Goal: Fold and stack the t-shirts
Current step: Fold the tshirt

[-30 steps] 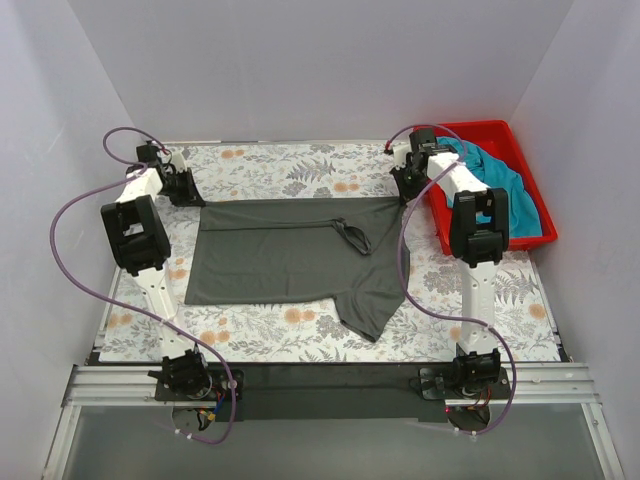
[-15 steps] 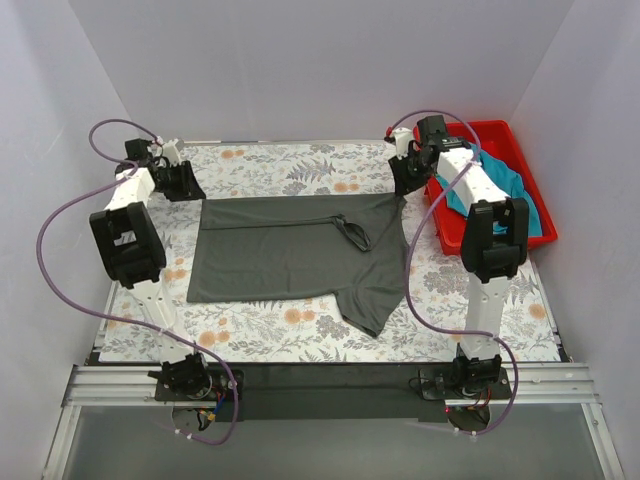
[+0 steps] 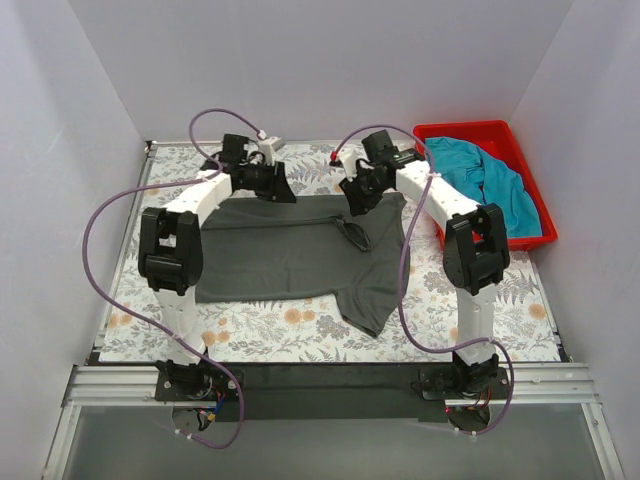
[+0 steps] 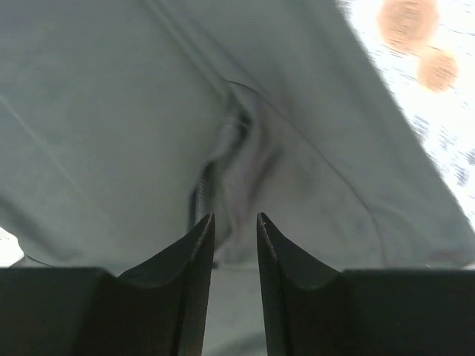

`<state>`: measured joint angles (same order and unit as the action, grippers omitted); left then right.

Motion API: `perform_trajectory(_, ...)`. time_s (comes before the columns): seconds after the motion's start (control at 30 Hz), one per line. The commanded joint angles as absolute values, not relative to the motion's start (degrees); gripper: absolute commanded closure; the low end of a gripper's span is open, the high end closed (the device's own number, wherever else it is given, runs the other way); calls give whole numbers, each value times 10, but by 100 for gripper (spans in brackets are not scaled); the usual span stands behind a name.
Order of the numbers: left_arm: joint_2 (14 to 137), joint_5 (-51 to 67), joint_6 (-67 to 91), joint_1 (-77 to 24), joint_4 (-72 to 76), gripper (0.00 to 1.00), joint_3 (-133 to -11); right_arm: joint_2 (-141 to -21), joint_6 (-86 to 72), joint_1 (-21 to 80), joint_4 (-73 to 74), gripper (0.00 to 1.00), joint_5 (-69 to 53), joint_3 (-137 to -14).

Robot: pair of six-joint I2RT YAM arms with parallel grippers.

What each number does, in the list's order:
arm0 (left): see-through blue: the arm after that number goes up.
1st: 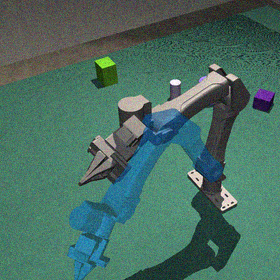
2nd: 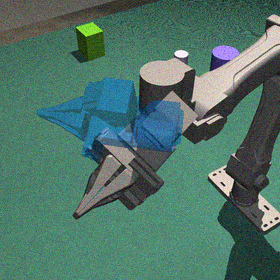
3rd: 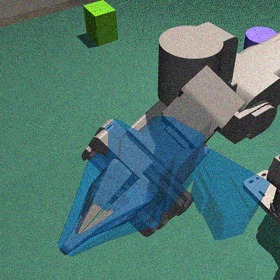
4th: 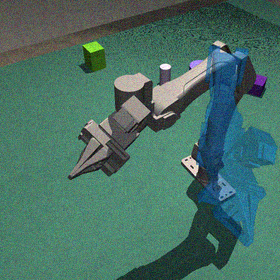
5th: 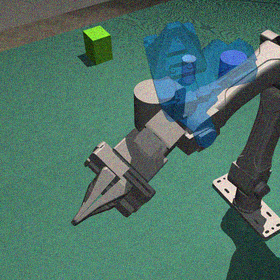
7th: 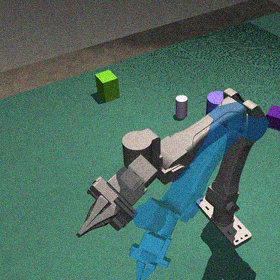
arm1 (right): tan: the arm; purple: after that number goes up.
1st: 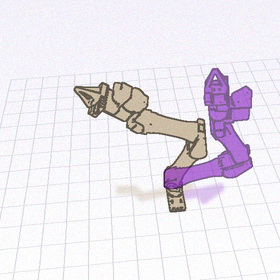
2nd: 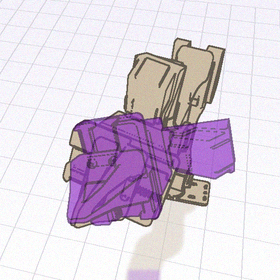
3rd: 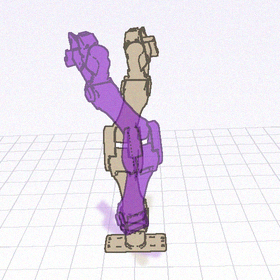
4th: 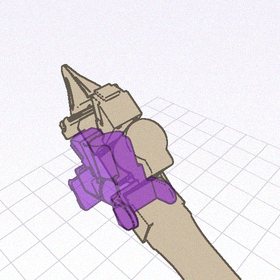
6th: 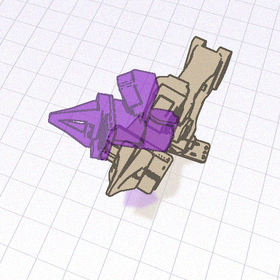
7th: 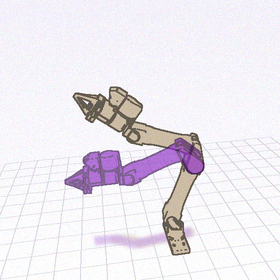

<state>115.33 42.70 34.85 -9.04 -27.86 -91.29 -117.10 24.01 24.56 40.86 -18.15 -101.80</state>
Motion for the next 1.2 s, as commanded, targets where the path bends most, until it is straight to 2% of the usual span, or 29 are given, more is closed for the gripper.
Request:
perform_trajectory(0.0,1152,429,444,-119,-192,69,-893,-1194,251,255,410,64,-150,-1034)
perform_trajectory(0.27,1136,313,515,-213,-57,64,-821,-1218,251,256,402,64,-155,-1009)
perform_trajectory(0.4,1129,274,545,-243,-9,61,-782,-1229,237,244,385,69,-158,-1005)
perform_trajectory(0.5,1128,243,545,-269,23,61,-762,-1240,231,235,381,80,-174,-1009)
perform_trajectory(0.53,1128,236,546,-279,29,61,-758,-1245,226,229,381,87,-179,-1010)
perform_trajectory(0.63,1126,218,541,-293,55,61,-744,-1252,217,217,382,96,-203,-1009)
perform_trajectory(1.17,1159,84,398,-360,91,62,-745,-1286,192,201,383,99,-250,-1004)
